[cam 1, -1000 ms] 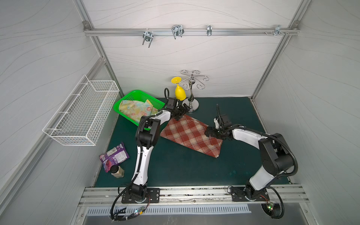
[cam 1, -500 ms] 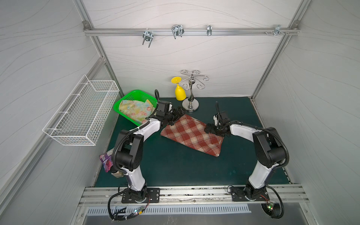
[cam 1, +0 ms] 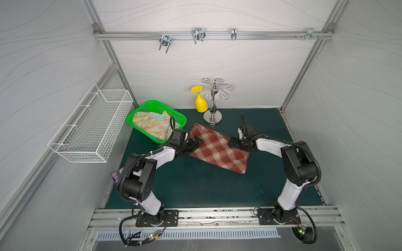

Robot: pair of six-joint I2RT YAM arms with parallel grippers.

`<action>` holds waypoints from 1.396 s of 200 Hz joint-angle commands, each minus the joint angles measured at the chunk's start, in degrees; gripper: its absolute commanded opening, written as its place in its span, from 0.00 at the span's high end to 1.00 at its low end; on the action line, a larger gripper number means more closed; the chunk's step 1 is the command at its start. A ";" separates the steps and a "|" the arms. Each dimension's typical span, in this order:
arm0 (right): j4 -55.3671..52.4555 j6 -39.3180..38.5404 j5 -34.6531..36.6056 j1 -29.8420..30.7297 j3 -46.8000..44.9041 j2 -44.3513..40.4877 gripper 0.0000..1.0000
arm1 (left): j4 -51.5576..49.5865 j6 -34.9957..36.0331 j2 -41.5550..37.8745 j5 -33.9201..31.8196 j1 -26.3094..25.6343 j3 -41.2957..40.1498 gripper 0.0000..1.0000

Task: Fold and stack skirts
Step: Smooth out the skirt at the center of the table.

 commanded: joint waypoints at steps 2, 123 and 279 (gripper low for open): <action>-1.80 0.02 0.64 0.18 -1.39 2.74 0.01 | 3.49 1.60 1.39 -1.70 2.26 0.28 0.01; -4.86 -1.10 1.94 2.72 -1.72 -4.83 0.01 | 5.47 0.35 3.95 -1.92 2.97 2.85 0.01; -4.39 2.89 -1.30 -2.96 -19.45 -28.82 0.01 | 15.58 -8.24 6.94 -0.44 -14.44 0.79 0.00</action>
